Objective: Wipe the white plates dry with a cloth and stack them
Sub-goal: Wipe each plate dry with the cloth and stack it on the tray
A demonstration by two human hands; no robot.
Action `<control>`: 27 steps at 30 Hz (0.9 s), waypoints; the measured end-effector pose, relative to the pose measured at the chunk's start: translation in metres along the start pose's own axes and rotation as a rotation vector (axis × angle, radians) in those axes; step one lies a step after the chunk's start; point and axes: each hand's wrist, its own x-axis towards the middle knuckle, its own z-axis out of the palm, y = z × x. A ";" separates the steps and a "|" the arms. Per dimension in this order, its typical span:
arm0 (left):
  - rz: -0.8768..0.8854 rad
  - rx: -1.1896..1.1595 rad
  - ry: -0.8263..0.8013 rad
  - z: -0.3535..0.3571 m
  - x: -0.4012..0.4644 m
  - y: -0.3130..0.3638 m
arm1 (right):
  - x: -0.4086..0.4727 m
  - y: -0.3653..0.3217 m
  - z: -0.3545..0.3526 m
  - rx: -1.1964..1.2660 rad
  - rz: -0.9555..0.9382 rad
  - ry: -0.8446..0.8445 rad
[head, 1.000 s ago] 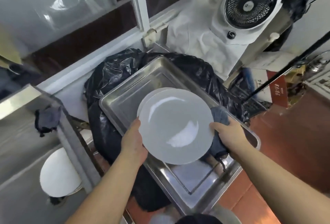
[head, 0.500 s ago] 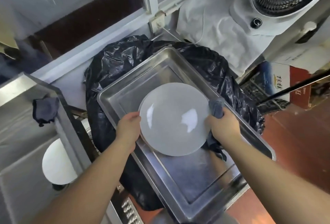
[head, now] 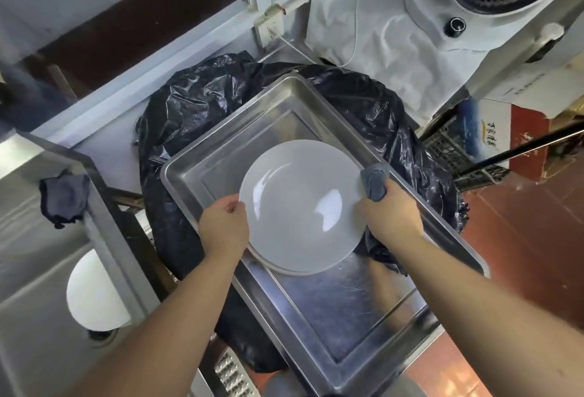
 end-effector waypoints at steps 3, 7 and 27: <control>0.032 0.016 0.020 -0.001 -0.003 -0.002 | -0.002 0.000 0.001 -0.030 -0.011 0.003; 0.079 0.055 0.052 -0.003 -0.004 -0.004 | -0.005 -0.002 0.002 -0.118 -0.046 0.025; 0.041 0.162 -0.095 -0.020 -0.010 -0.013 | -0.042 0.030 -0.026 0.026 -0.003 0.230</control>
